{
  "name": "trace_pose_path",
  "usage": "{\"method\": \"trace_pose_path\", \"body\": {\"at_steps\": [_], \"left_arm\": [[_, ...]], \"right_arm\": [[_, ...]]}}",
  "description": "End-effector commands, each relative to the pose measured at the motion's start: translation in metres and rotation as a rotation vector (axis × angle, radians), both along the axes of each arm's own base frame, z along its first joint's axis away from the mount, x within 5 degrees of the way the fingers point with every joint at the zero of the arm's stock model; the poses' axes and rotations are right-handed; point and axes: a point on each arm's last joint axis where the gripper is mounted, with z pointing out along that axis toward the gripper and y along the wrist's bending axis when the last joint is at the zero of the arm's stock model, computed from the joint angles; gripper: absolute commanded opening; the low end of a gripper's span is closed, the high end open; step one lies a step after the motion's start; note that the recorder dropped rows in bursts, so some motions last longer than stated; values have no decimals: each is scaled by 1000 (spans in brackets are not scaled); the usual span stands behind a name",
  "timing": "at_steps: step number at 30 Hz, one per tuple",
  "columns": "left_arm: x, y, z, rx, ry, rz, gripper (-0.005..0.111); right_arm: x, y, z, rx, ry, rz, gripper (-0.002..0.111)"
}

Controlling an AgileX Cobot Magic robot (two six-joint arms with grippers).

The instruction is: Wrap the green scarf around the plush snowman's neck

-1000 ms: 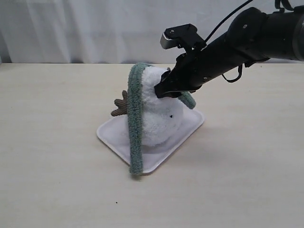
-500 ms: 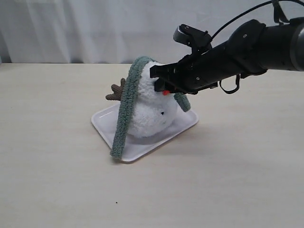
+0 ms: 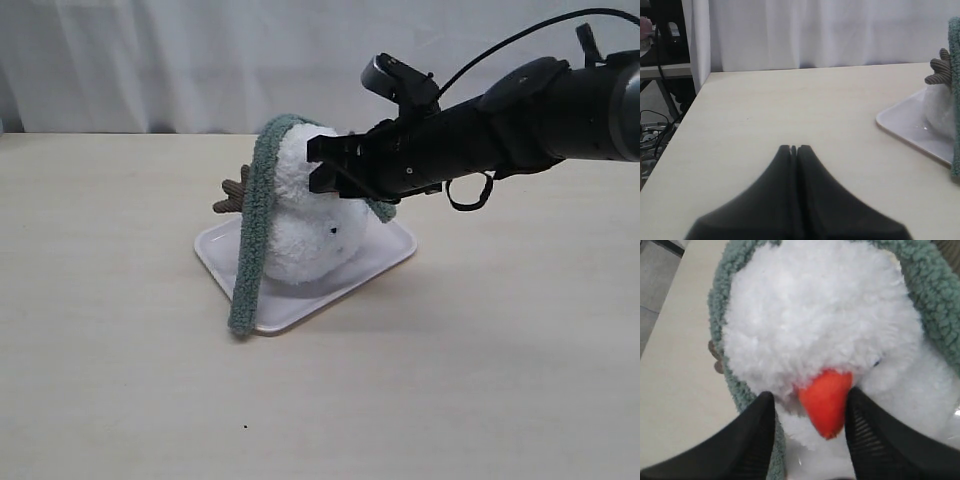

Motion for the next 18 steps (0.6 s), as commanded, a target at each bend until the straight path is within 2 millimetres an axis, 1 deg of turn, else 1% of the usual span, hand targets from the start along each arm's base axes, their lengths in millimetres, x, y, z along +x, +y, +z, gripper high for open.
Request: {"method": "trace_pose_path", "body": {"at_steps": [1, 3, 5, 7, 10, 14, 16, 18], "left_arm": [[0, 0, 0, -5, -13, 0, 0], [0, 0, 0, -5, -13, 0, 0], [0, 0, 0, -5, -13, 0, 0], [0, 0, 0, -5, -13, 0, 0], [0, 0, 0, -5, -13, 0, 0], [0, 0, 0, -5, -13, 0, 0], [0, 0, 0, -5, -13, 0, 0], [0, 0, 0, -5, -13, 0, 0]], "right_arm": [[-3, -3, -6, -116, -41, 97, 54], [-5, -4, -6, -150, -46, 135, 62], [-8, -5, -1, -185, -65, 178, 65], [-12, -7, 7, -218, -92, 208, 65], [-18, -14, 27, -260, -148, 212, 65], [-30, -27, 50, -400, -211, 249, 65], [-40, -33, 57, -471, -193, 303, 65], [-51, -37, 58, -492, -152, 354, 65]]}}
